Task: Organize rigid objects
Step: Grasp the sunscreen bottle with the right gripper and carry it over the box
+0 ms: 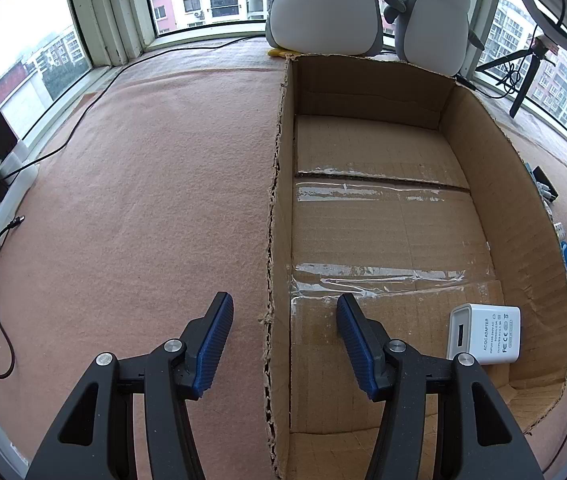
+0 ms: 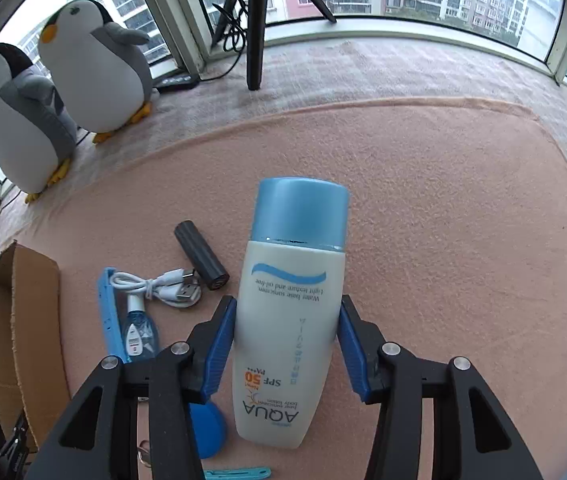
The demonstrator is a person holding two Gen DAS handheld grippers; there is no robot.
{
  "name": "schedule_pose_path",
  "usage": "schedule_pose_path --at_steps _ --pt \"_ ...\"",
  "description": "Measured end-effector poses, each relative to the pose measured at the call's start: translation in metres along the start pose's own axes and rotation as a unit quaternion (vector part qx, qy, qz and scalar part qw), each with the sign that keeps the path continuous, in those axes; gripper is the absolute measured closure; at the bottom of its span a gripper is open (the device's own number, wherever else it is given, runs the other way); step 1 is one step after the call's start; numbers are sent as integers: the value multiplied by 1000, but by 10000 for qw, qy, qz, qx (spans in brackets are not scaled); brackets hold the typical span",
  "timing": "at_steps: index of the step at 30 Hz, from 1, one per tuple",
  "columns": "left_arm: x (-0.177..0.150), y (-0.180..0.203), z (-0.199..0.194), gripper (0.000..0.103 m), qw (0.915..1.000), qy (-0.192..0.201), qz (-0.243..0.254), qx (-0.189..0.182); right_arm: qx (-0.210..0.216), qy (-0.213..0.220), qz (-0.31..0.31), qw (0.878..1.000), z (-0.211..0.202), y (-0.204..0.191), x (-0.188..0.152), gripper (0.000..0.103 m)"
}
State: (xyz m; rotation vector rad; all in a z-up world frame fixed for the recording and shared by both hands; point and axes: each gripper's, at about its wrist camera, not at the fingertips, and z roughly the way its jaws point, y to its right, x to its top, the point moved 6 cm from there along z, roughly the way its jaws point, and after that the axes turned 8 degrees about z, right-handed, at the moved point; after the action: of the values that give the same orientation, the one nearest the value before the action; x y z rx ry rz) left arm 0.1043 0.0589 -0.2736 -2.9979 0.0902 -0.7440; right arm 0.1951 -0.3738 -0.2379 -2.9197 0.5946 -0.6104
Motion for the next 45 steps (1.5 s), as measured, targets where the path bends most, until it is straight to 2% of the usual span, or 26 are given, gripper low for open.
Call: schedule_pose_path --at_steps 4,7,12,20,29,37,45 --pt "0 0 0 45 10000 -2 10 5 246 58 -82 9996 -17 -13 -5 57" --pt "0 0 0 45 10000 1 -3 -1 584 66 -192 9981 -33 -33 -10 57" --pt "0 -1 -1 45 10000 3 -8 -12 1172 69 -663 9909 -61 -89 -29 57" --pt "1 -2 -1 45 10000 6 -5 -11 1695 -159 -1425 9750 -74 -171 -71 57" --pt "1 -4 -1 45 10000 17 -10 -12 1807 -325 -1894 9646 -67 -226 -100 57" --pt "1 -4 -1 45 10000 21 -18 -17 1741 -425 -2073 9617 -53 -248 -110 57" --pt "1 -4 0 45 10000 28 -34 -26 1552 -487 -2110 9638 -34 -256 -110 57"
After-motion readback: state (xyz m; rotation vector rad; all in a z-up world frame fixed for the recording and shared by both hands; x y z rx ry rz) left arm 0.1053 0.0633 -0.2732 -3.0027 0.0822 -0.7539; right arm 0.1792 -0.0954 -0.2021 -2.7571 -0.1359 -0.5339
